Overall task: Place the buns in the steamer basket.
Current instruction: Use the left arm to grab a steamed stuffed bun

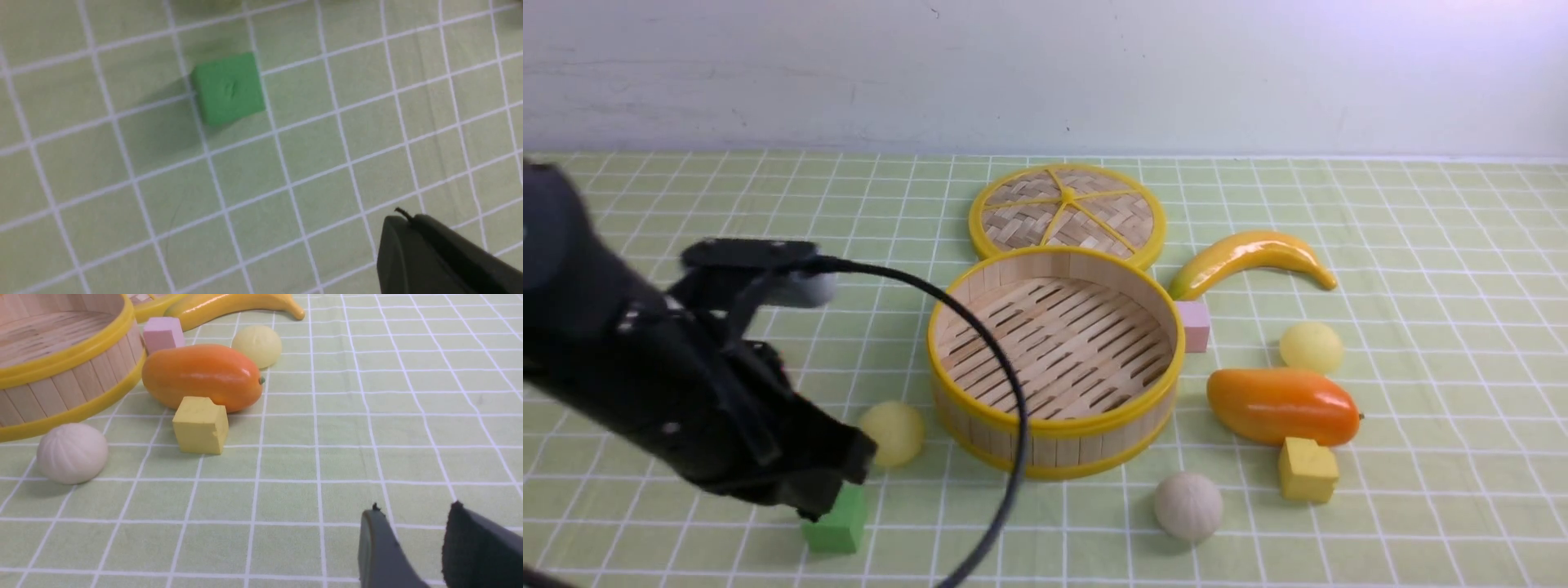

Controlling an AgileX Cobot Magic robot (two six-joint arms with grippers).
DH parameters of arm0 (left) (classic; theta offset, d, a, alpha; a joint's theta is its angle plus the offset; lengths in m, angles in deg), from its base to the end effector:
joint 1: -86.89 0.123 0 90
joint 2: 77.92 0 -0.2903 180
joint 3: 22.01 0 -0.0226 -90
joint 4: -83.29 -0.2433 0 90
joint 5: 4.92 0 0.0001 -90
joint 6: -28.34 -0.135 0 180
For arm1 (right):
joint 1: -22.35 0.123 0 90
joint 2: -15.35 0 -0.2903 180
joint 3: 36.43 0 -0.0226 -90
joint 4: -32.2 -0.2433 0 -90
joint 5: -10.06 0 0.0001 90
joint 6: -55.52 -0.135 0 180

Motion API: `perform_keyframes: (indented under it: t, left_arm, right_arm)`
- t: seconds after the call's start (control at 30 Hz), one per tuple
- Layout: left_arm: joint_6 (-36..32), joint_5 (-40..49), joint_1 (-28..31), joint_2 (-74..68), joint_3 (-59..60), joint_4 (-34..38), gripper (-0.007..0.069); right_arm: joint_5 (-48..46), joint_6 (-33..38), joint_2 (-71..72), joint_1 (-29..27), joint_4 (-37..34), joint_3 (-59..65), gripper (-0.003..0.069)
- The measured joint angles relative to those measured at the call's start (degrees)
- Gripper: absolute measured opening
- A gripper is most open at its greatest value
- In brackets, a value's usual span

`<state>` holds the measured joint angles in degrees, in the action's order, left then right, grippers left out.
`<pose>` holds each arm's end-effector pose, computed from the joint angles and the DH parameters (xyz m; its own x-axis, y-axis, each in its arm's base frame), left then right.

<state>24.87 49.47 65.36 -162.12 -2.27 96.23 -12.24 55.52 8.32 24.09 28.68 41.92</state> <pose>0.2353 -0.1193 0.2523 -0.8887 0.2741 -0.3674 0.3619 0.9115 -0.1955 0.0810 0.0056 0.1597 -0.3054 0.0476 -0.9510 -0.0352 0.9975 0.0612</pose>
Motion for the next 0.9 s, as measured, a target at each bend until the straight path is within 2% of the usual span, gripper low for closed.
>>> perform_keyframes:
  t: [0.13,0.27,0.33,0.47,0.53,0.67,0.73,0.9]
  left_arm:
    - [-0.8,-0.6,-0.9,-9.4,-6.9,-4.3,-0.0013]
    - [-1.7,-1.1,0.3,-15.0,-11.6,-4.4,-0.0013]
    - [-4.6,-1.7,0.8,-18.7,-15.0,-4.4,-0.001]
    - [-9.3,-2.7,1.0,-22.9,-17.3,-4.4,0.0048]
    - [-10.6,-3.7,1.0,-25.1,-17.7,-4.9,0.0127]
    - [-11.2,-6.3,1.0,-27.7,-17.8,-6.1,0.0231]
    - [-11.3,-7.7,1.0,-28.6,-17.8,-6.8,0.025]
    - [-11.3,-10.2,1.1,-30.4,-17.8,-9.0,0.0244]
  right_arm:
    - [0.0,0.0,0.0,0.0,0.0,0.0,0.0241]
    - [0.0,0.0,0.0,0.0,0.0,0.0,0.0241]
    - [0.0,0.0,0.0,0.0,0.0,0.0,0.0241]
    - [0.0,0.0,0.0,0.0,0.0,0.0,0.0241]
    - [0.0,0.0,0.0,0.0,0.0,0.0,0.0241]
    - [0.0,0.0,0.0,0.0,0.0,0.0,0.0241]
    - [0.0,0.0,0.0,0.0,0.0,0.0,0.0241]
    - [0.0,0.0,0.0,0.0,0.0,0.0,0.0241]
